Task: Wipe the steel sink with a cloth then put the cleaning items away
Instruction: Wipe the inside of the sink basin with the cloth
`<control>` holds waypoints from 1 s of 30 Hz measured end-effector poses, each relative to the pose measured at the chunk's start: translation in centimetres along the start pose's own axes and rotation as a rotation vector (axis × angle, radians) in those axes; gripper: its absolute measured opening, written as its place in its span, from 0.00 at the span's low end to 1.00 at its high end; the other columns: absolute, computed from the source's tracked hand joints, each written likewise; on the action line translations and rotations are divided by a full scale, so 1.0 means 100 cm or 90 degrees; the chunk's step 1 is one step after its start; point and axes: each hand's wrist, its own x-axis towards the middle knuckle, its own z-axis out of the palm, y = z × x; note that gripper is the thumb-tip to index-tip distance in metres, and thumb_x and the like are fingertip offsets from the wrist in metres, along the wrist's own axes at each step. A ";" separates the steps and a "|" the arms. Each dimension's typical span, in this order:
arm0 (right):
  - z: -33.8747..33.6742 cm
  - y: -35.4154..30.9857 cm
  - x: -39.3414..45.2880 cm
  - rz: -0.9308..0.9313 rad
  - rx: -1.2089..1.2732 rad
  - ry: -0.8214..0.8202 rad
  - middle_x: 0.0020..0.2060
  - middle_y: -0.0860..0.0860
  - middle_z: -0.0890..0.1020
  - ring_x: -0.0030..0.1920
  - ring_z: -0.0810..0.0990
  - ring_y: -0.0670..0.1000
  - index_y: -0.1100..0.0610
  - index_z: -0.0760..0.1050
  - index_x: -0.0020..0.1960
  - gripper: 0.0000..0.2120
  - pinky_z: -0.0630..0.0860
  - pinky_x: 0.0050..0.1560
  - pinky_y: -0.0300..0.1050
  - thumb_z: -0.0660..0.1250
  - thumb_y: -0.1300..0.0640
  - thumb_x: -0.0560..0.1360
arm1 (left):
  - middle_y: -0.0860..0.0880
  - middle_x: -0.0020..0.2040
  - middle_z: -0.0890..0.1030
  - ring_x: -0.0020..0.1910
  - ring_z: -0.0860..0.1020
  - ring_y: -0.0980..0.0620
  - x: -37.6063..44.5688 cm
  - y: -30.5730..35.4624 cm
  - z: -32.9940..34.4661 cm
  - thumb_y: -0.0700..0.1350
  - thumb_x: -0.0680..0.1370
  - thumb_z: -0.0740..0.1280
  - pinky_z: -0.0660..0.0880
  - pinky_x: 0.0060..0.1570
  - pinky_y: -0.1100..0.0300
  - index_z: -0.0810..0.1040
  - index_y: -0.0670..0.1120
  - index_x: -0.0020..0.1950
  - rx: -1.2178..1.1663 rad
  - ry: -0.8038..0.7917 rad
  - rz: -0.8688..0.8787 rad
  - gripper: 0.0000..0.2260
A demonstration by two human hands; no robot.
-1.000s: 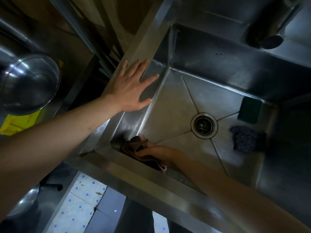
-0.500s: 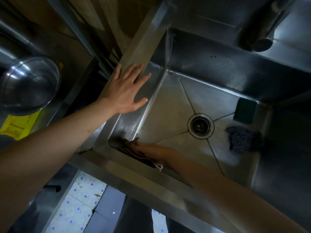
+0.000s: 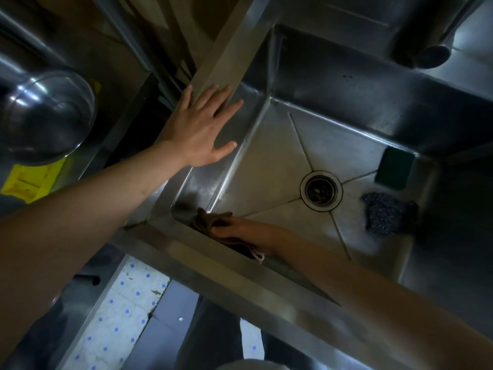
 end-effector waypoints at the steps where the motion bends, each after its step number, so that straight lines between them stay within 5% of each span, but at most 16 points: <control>1: -0.001 0.001 -0.004 -0.003 0.010 -0.007 0.65 0.57 0.73 0.57 0.75 0.49 0.60 0.63 0.73 0.21 0.70 0.64 0.43 0.58 0.57 0.81 | 0.44 0.78 0.53 0.77 0.51 0.44 0.000 0.000 -0.001 0.64 0.75 0.57 0.49 0.70 0.37 0.51 0.51 0.77 0.001 -0.004 0.000 0.36; 4: -0.001 0.006 -0.012 -0.004 0.043 -0.028 0.64 0.51 0.72 0.59 0.73 0.46 0.59 0.58 0.75 0.24 0.69 0.61 0.36 0.59 0.58 0.80 | 0.44 0.78 0.52 0.77 0.51 0.44 0.000 0.001 -0.001 0.64 0.74 0.57 0.48 0.70 0.37 0.51 0.51 0.77 0.004 -0.013 -0.001 0.36; 8: -0.003 0.010 -0.015 0.026 0.066 -0.028 0.62 0.53 0.75 0.61 0.73 0.51 0.59 0.61 0.73 0.27 0.69 0.65 0.45 0.63 0.54 0.77 | 0.44 0.78 0.52 0.77 0.50 0.44 0.000 0.002 -0.003 0.64 0.74 0.56 0.48 0.70 0.37 0.51 0.51 0.77 0.005 -0.022 -0.005 0.36; 12: -0.003 0.007 -0.013 0.062 0.111 0.005 0.54 0.50 0.79 0.53 0.77 0.47 0.59 0.67 0.70 0.22 0.74 0.54 0.34 0.54 0.49 0.82 | 0.44 0.78 0.52 0.77 0.50 0.44 0.000 0.003 -0.002 0.64 0.74 0.57 0.47 0.71 0.37 0.51 0.51 0.77 0.010 -0.019 -0.010 0.35; 17: 0.003 0.009 0.003 0.072 0.052 0.026 0.68 0.53 0.72 0.68 0.70 0.52 0.54 0.62 0.74 0.29 0.62 0.73 0.51 0.59 0.42 0.78 | 0.44 0.78 0.53 0.77 0.51 0.45 -0.001 0.003 -0.003 0.63 0.74 0.59 0.48 0.71 0.38 0.52 0.50 0.77 0.004 -0.005 -0.008 0.35; 19: 0.003 0.009 0.004 0.087 0.081 0.012 0.62 0.51 0.77 0.63 0.75 0.50 0.56 0.65 0.72 0.26 0.66 0.69 0.46 0.61 0.46 0.77 | 0.44 0.77 0.54 0.77 0.52 0.44 -0.001 0.003 -0.003 0.63 0.74 0.60 0.48 0.71 0.38 0.53 0.50 0.77 0.002 0.001 -0.008 0.35; 21: -0.002 0.013 0.006 0.094 0.143 0.005 0.43 0.47 0.84 0.45 0.81 0.44 0.57 0.74 0.58 0.12 0.74 0.54 0.38 0.57 0.52 0.81 | 0.44 0.77 0.55 0.76 0.53 0.44 -0.001 0.003 -0.001 0.63 0.74 0.60 0.48 0.71 0.39 0.54 0.50 0.77 0.001 0.003 -0.005 0.35; 23: -0.004 0.016 0.007 0.098 0.152 0.017 0.30 0.45 0.82 0.34 0.79 0.44 0.56 0.75 0.45 0.12 0.73 0.42 0.36 0.55 0.56 0.80 | 0.43 0.77 0.55 0.76 0.53 0.43 -0.001 0.002 0.001 0.63 0.74 0.59 0.49 0.71 0.39 0.54 0.50 0.77 0.008 -0.001 0.001 0.35; 30: 0.000 0.010 0.013 0.133 0.144 0.051 0.28 0.44 0.82 0.34 0.77 0.44 0.54 0.74 0.42 0.11 0.72 0.42 0.38 0.56 0.57 0.79 | 0.41 0.78 0.51 0.76 0.50 0.41 -0.022 0.006 0.002 0.65 0.73 0.54 0.48 0.72 0.44 0.55 0.52 0.77 -0.025 -0.028 0.048 0.35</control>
